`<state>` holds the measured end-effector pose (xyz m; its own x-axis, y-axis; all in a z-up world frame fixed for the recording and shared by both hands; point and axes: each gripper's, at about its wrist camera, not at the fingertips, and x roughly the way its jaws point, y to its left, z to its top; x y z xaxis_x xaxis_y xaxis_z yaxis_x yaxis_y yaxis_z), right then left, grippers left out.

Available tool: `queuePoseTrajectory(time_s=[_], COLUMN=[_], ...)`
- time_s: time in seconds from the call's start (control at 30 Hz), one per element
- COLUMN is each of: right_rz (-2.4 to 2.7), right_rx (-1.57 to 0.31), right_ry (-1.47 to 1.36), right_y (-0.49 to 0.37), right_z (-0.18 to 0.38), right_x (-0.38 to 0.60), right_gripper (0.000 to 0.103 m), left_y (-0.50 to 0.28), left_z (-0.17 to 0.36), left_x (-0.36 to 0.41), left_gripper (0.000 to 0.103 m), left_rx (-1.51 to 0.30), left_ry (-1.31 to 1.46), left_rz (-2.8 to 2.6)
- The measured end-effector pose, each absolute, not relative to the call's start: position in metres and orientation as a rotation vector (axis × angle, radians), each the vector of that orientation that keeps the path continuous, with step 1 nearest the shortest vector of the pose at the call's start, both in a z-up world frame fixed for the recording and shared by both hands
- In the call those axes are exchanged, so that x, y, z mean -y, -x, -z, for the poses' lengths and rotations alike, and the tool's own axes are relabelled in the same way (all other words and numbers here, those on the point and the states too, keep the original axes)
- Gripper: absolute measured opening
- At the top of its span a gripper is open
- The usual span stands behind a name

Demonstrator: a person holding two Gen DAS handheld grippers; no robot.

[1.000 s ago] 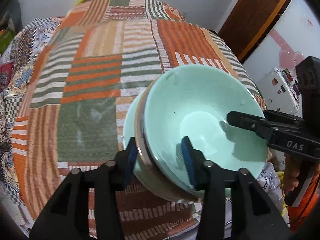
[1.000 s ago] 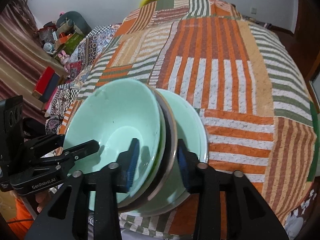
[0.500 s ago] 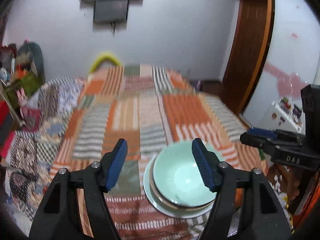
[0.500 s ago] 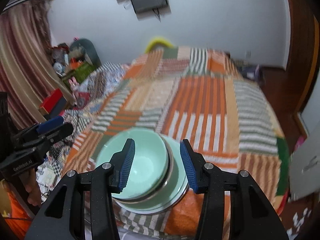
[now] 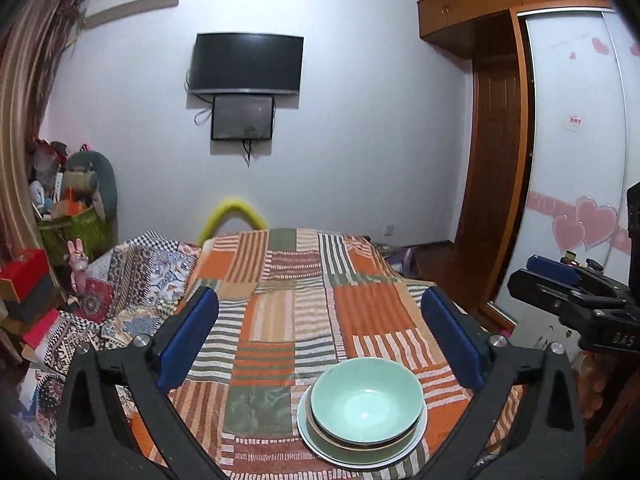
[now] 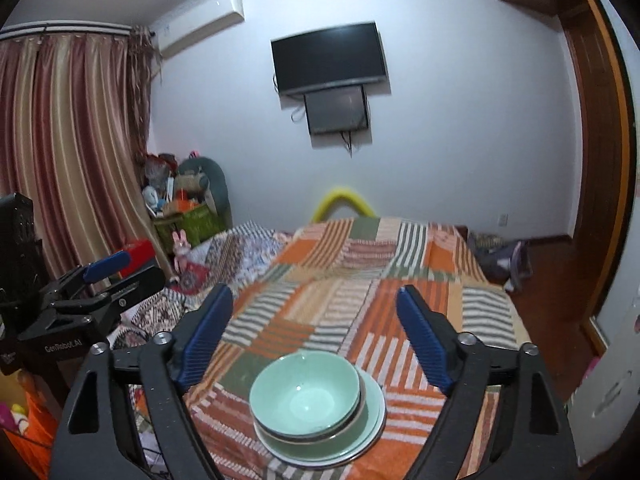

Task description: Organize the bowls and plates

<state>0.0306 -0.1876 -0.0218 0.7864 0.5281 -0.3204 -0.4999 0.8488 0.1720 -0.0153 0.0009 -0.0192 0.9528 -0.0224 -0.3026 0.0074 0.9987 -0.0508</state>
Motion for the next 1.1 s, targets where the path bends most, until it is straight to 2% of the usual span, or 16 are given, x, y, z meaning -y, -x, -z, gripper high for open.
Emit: queuePoseTrajectory(time_s=[0.17,1.1], right_rz=[-0.539,-0.528], right_rx=[-0.335,-0.309], right_ry=[-0.081,-0.062], right_y=[-0.025,-0.010], right_z=[0.022,0.022], right_x=[0.186,0.184], right_gripper=[0.103,0.103], left_y=[0.027,0.044], left_z=[0.017,0.023], left_x=[-0.001,0.009], left_gripper=[0.103,0.103], left_rx=[-0.290,-0.274], left_ry=[0.060,0.036], left_rz=[0.012,0.004])
